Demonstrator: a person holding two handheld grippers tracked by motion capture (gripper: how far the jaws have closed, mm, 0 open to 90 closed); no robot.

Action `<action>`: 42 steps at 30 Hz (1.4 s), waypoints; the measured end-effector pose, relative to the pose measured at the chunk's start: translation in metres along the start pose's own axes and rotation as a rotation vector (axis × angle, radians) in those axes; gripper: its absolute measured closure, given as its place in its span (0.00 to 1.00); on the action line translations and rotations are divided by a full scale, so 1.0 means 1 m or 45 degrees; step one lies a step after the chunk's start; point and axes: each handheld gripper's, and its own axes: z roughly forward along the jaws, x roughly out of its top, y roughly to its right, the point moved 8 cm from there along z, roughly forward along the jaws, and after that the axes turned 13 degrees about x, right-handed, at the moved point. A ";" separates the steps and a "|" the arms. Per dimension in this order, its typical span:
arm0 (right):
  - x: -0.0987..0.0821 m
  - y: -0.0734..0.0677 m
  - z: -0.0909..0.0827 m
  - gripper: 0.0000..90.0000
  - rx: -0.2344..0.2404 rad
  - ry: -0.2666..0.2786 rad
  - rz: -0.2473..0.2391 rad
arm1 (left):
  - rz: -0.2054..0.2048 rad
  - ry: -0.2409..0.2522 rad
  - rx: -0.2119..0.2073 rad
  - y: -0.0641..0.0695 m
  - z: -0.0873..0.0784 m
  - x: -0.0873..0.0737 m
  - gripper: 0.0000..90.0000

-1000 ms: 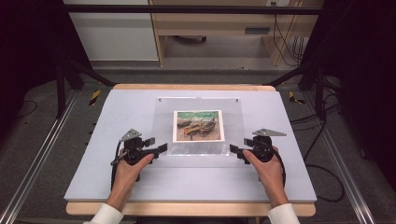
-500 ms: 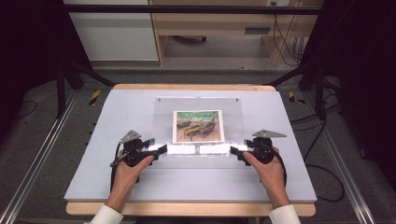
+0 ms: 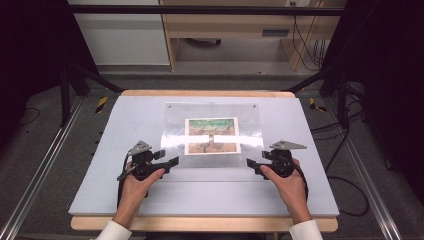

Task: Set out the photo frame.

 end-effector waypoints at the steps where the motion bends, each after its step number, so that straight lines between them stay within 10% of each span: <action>1: 0.000 0.000 0.000 0.29 -0.001 -0.001 -0.008 | 0.003 0.005 0.001 0.000 0.000 0.000 0.30; 42: -0.011 -0.010 -0.014 0.42 -0.071 -0.009 -0.073 | 0.078 -0.022 0.042 0.005 -0.018 -0.010 0.40</action>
